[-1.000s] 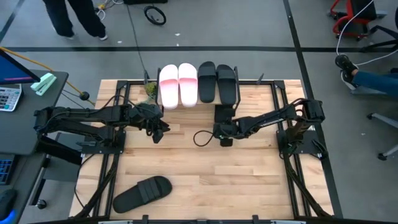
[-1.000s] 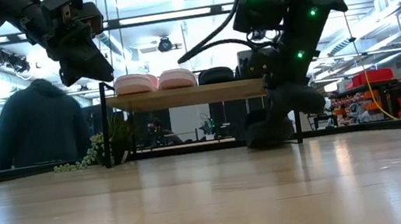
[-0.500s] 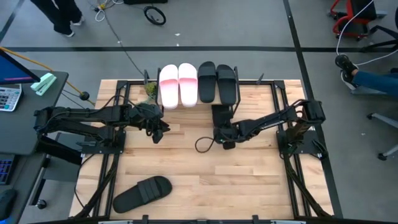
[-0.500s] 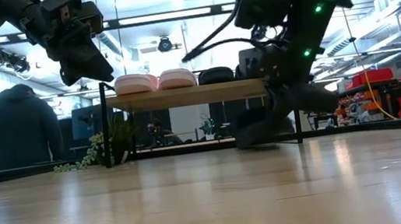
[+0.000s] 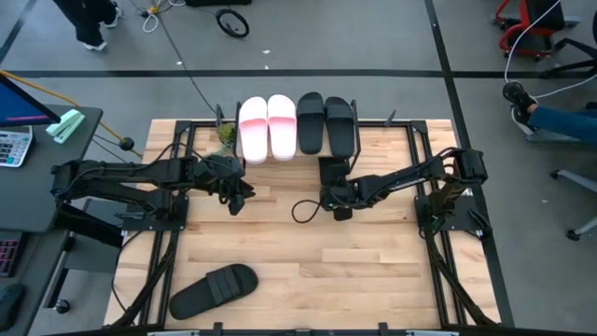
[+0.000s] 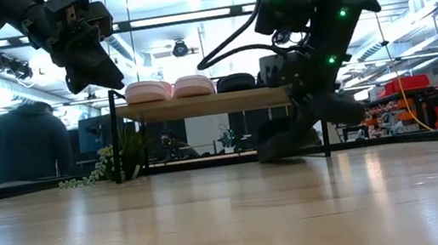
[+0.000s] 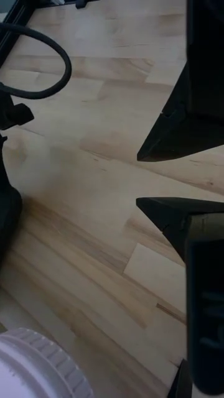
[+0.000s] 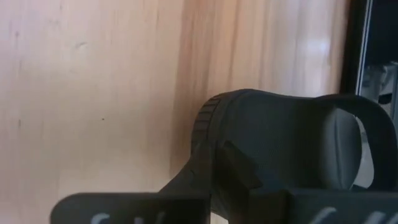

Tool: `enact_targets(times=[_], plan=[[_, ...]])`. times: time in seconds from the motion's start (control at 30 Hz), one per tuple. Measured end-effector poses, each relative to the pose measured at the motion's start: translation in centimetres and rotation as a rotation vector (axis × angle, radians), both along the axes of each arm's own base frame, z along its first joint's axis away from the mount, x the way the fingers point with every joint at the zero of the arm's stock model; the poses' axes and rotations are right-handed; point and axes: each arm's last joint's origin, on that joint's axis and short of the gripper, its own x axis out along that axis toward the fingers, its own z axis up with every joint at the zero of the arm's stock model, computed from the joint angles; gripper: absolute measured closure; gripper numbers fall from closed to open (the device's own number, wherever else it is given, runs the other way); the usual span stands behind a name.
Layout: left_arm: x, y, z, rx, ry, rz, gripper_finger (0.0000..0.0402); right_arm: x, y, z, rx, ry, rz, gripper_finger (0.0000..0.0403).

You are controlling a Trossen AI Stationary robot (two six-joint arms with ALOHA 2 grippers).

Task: Pick and place slides into the shelf
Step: Put the middle right black slide under the shelf

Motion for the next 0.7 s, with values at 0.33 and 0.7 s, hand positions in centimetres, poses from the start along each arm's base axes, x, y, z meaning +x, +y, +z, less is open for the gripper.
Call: enact_targets(times=[0.33,0.7], plan=[[0.00,0.00,0.00,0.000,0.000,0.000,0.0294,0.00,-0.45,-0.01,-0.020,0.051,0.067,0.0386],[0.00,0.00,0.00,-0.001,0.000,0.000,0.0294,0.02,-0.45,-0.03,0.016,0.013,0.018,0.0324]])
